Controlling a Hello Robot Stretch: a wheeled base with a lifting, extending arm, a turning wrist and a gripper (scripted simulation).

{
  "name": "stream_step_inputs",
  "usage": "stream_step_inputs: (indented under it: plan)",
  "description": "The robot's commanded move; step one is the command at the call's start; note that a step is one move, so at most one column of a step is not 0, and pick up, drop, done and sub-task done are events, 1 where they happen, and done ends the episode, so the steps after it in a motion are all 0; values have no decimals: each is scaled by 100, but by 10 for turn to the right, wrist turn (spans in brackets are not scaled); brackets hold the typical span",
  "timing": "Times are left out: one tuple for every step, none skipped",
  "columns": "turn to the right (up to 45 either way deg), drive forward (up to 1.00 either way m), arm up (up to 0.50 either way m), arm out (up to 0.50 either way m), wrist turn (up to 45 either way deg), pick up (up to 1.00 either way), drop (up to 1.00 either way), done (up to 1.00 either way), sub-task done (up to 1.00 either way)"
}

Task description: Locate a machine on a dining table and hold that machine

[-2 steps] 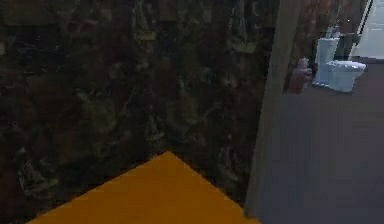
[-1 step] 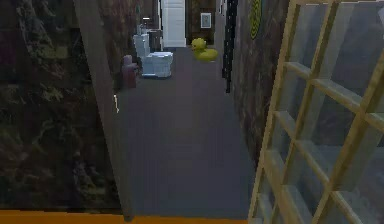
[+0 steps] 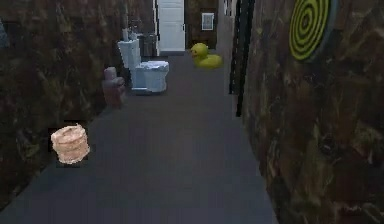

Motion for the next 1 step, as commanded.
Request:
stream_step_inputs:
  plan:
    - [120,0,0,0,0,0,0,0,0]
